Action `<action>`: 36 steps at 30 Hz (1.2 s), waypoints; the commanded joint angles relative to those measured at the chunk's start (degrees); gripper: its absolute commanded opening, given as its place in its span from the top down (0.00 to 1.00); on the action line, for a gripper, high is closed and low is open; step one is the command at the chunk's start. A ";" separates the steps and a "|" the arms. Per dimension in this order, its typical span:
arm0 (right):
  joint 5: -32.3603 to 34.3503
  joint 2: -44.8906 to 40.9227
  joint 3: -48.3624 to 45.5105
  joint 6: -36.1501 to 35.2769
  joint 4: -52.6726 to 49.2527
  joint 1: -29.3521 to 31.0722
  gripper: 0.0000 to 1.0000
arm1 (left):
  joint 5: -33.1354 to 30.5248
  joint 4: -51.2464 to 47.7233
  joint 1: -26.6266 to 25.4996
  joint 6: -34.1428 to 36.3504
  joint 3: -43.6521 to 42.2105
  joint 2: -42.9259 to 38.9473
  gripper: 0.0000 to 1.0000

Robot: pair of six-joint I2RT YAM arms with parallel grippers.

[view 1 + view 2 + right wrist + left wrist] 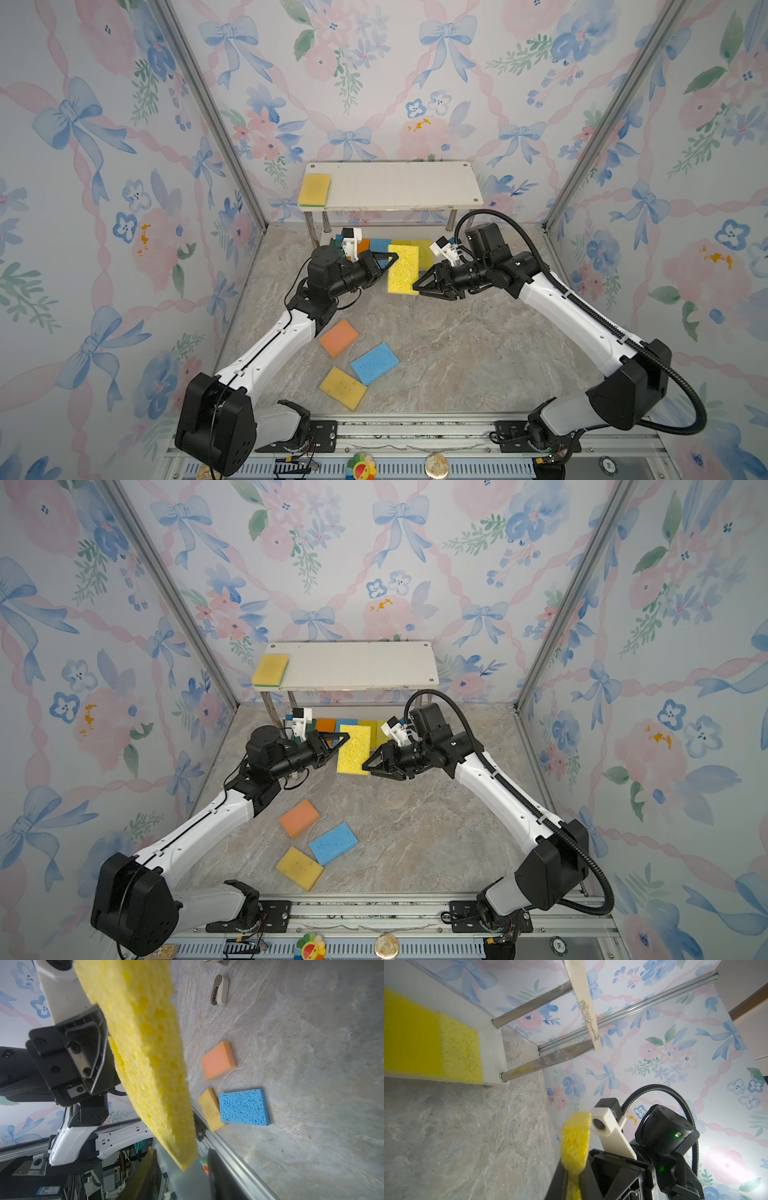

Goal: Place and organize the cleaning sponges onto the shelf

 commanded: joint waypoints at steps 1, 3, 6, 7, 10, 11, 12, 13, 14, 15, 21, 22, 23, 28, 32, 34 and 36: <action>1.91 1.12 1.85 0.38 0.89 1.01 0.58 | 0.16 1.48 0.34 -0.48 -1.02 -1.26 0.89; 2.29 1.37 1.82 0.75 1.27 1.18 0.61 | 0.18 1.48 0.37 -0.48 -1.10 -1.35 0.89; 2.63 1.51 1.93 1.46 2.33 1.61 0.64 | 0.21 1.46 0.40 -0.50 -1.18 -1.45 0.89; 2.64 1.63 2.00 1.63 2.43 1.78 0.66 | 0.25 1.43 0.50 -0.55 -1.19 -1.60 0.89; 2.97 1.75 2.38 1.69 2.48 2.23 0.72 | 0.26 1.48 0.62 -0.66 -1.36 -1.84 0.89; 3.23 1.74 2.40 1.69 2.48 2.33 0.75 | 0.23 1.48 0.60 -0.64 -1.36 -1.89 0.89; 3.55 1.66 2.44 1.70 2.50 2.42 0.78 | 0.28 1.52 0.56 -0.74 -1.45 -2.02 0.89; 3.69 1.57 2.41 1.70 2.63 2.51 0.82 | 0.35 1.43 0.63 -0.74 -1.49 -2.05 0.89; 3.82 1.48 2.45 1.84 2.74 2.51 0.87 | 0.32 1.47 0.62 -0.82 -1.54 -2.13 0.89; 4.04 1.40 2.44 1.80 2.72 2.51 0.91 | 0.29 1.47 0.72 -0.83 -1.63 -2.21 0.89; 5.71 1.24 4.48 0.13 0.68 2.51 0.96 | 0.37 0.36 2.42 -0.72 -2.33 -3.61 0.64; 6.14 1.26 5.27 -0.37 -0.16 2.43 0.96 | 0.23 -0.80 3.05 -0.17 -2.33 -4.06 0.60; 6.78 1.22 5.97 -1.03 -1.19 2.21 0.96 | 0.06 -2.31 3.78 0.64 -2.27 -4.84 0.52; 10.98 2.77 12.26 -3.55 -5.39 1.21 0.97 | -5.16 -11.79 9.31 4.32 -3.63 -12.25 0.26; 12.64 7.51 21.69 -4.23 -7.99 0.93 0.97 | -12.59 -17.23 14.75 3.39 -9.02 -22.76 0.17; 12.55 10.96 26.62 -4.25 -8.08 1.10 0.97 | -13.02 -17.97 16.68 2.28 -11.56 -26.22 0.16; 12.49 14.48 32.16 -3.55 -7.89 1.49 0.97 | -12.40 -18.76 16.96 1.86 -14.55 -28.07 0.16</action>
